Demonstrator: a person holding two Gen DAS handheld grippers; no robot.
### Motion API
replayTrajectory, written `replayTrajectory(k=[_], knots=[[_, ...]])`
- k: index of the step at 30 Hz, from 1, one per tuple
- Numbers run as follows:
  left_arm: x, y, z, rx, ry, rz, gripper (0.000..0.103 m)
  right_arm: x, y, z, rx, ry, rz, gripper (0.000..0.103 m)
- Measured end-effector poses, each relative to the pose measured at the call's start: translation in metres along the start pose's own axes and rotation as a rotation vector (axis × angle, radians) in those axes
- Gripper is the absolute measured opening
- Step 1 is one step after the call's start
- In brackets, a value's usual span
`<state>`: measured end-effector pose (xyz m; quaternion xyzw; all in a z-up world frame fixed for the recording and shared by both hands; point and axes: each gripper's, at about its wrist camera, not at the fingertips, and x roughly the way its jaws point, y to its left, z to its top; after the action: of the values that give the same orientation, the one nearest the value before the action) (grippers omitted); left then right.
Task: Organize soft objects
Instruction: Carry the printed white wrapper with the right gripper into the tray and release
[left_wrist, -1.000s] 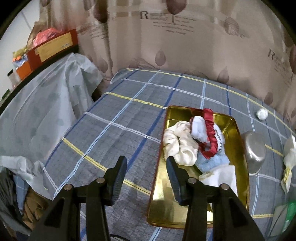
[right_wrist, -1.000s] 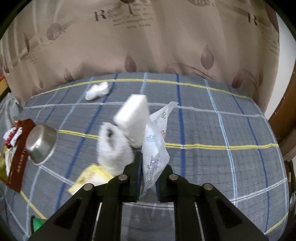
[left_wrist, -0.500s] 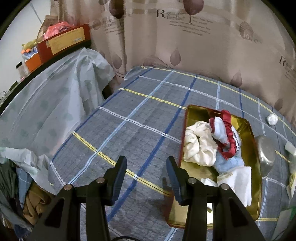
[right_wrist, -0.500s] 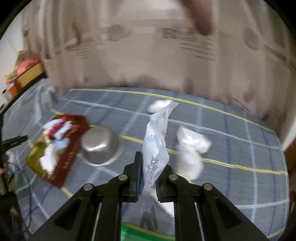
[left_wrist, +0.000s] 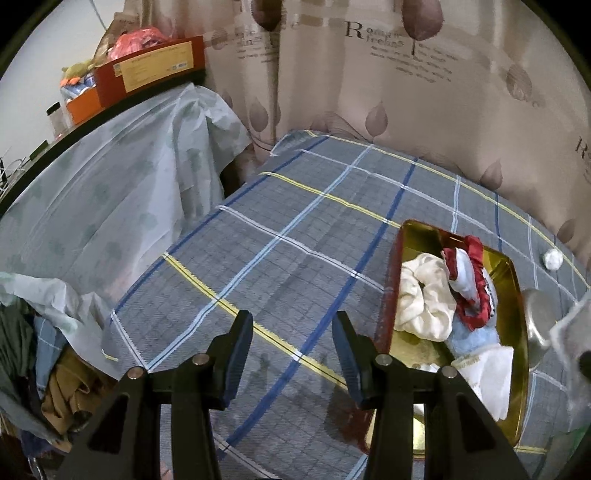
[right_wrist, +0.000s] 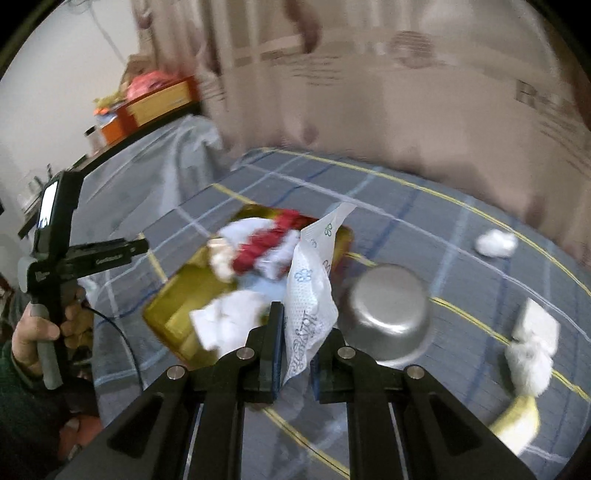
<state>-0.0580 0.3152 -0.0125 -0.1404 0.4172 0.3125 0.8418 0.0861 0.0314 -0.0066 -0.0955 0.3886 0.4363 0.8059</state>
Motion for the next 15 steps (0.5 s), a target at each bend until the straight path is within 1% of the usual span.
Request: replayTrajectory(k=[7, 12, 15], knots=[[0.004, 0.016, 0.002, -0.054, 0.018, 0.001, 0.046, 0.043, 0.046, 0.011, -0.040, 0.042, 0.106, 0.012], [0.004, 0.018, 0.003, -0.067, 0.019, -0.005, 0.046, 0.071, 0.067, 0.016, -0.049, 0.071, 0.174, 0.012], [0.005, 0.018, 0.002, -0.066, 0.023, -0.010, 0.046, 0.084, 0.074, 0.017, -0.063, 0.089, 0.178, 0.012]])
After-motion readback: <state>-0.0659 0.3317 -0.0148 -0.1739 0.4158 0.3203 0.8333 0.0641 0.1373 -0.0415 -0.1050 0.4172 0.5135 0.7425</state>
